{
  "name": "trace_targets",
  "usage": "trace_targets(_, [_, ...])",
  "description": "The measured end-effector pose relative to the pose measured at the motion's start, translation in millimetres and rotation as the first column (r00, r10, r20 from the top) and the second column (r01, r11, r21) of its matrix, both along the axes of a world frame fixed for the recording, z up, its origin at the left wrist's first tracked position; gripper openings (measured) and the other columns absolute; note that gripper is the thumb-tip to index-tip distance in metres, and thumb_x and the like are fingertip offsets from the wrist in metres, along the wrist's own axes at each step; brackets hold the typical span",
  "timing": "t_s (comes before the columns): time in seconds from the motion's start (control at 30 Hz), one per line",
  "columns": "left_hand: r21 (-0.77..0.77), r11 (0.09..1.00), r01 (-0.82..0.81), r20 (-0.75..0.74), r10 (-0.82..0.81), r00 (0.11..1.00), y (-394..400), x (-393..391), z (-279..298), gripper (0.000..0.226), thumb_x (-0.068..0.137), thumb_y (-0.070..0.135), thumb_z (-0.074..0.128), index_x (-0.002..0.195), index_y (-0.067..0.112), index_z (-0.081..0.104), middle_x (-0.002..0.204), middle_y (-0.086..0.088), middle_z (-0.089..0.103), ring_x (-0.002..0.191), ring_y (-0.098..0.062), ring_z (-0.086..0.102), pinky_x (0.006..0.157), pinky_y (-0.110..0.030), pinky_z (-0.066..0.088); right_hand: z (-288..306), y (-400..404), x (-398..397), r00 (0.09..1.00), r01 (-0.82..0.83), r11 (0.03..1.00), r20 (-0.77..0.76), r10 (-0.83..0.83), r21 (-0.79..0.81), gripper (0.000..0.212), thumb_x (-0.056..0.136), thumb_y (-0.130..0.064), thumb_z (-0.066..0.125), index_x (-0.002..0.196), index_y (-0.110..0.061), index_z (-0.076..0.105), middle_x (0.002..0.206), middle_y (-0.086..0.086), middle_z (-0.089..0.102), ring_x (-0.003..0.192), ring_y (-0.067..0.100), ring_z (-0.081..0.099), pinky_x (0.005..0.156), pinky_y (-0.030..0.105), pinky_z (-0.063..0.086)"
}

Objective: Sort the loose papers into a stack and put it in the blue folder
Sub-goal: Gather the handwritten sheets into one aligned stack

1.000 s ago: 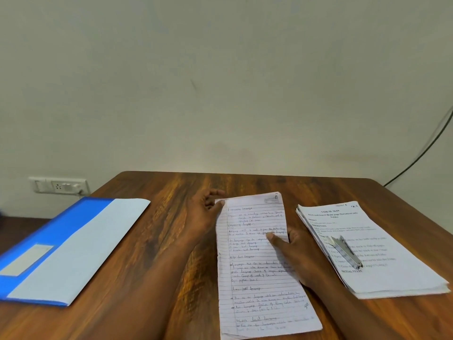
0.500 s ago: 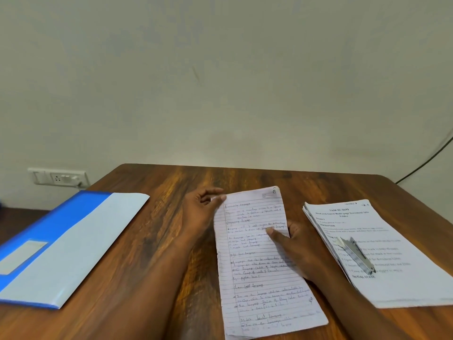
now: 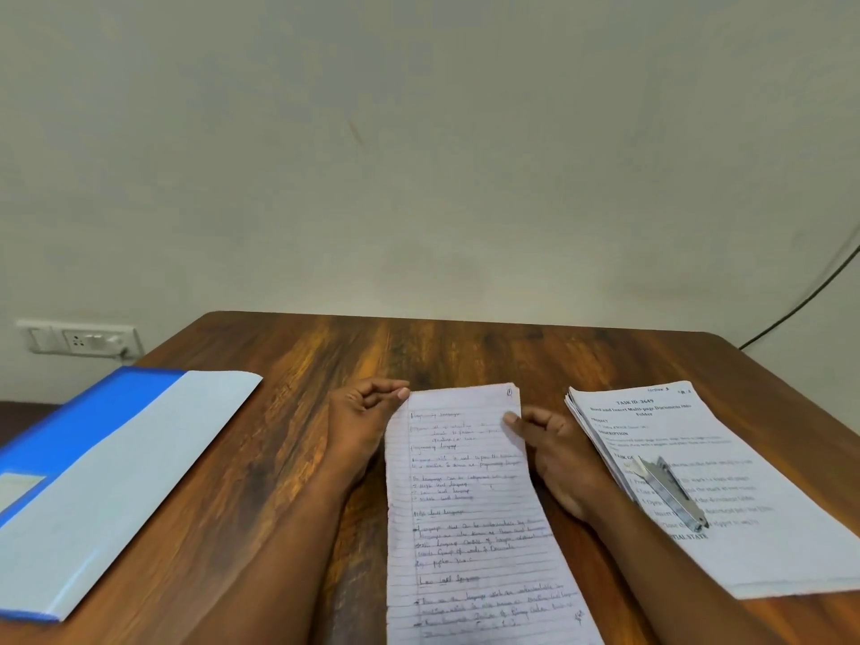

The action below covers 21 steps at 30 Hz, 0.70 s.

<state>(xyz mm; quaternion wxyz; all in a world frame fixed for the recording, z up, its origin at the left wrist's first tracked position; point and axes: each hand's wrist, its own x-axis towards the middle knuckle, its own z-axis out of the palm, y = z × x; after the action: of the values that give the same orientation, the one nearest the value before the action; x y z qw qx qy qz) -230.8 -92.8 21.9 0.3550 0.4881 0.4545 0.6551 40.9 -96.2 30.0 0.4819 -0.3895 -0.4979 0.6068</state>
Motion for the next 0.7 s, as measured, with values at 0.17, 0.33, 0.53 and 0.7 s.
trace_targets(0.17, [-0.033, 0.999, 0.009, -0.075, -0.011, 0.997, 1, 3, -7, 0.011, 0.087, 0.006, 0.082, 0.098, 0.006, 0.080, 0.090, -0.009, 0.081, 0.087, -0.028, 0.079, 0.075, -0.039, 0.064, -6, 18, -8, 0.966, 0.255, 0.964, -0.075, -0.249, 0.073, 0.020, 0.093, -0.006, 0.074, 0.112, -0.003, 0.075, 0.106, 0.013, 0.080, 0.101, 0.021, 0.076, 0.081, 0.027, 0.061])
trace_targets(0.33, [-0.055, 0.998, -0.021, -0.096, 0.015, 0.995, 3, 5, -9, 0.010, 0.087, 0.005, 0.082, 0.097, 0.006, 0.080, 0.088, -0.007, 0.081, 0.084, -0.024, 0.078, 0.072, -0.034, 0.063, -6, 20, -12, 0.949, 0.316, 0.939, -0.043, -0.313, 0.139, 0.017, 0.088, 0.000, 0.078, 0.105, -0.003, 0.077, 0.097, 0.008, 0.081, 0.090, 0.014, 0.077, 0.077, 0.023, 0.062])
trace_targets(0.53, [-0.053, 0.998, -0.034, -0.127, 0.027, 0.992, 2, 6, -9, 0.010, 0.088, 0.007, 0.082, 0.097, 0.007, 0.080, 0.087, -0.005, 0.081, 0.081, -0.017, 0.078, 0.067, -0.025, 0.061, -10, 26, -13, 0.943, 0.331, 0.933, -0.037, -0.330, 0.144, 0.015, 0.089, -0.002, 0.078, 0.104, -0.006, 0.077, 0.096, 0.007, 0.082, 0.089, 0.015, 0.077, 0.075, 0.024, 0.062])
trace_targets(0.7, [-0.058, 0.997, -0.048, -0.122, 0.041, 0.992, 1, 6, -9, 0.010, 0.088, 0.008, 0.083, 0.098, 0.006, 0.080, 0.087, -0.005, 0.081, 0.080, -0.018, 0.078, 0.066, -0.025, 0.061, -14, 30, -9, 0.956, 0.291, 0.947, -0.023, -0.291, 0.134, 0.016, 0.099, -0.011, 0.069, 0.113, -0.008, 0.077, 0.105, 0.010, 0.080, 0.100, 0.021, 0.076, 0.084, 0.032, 0.061])
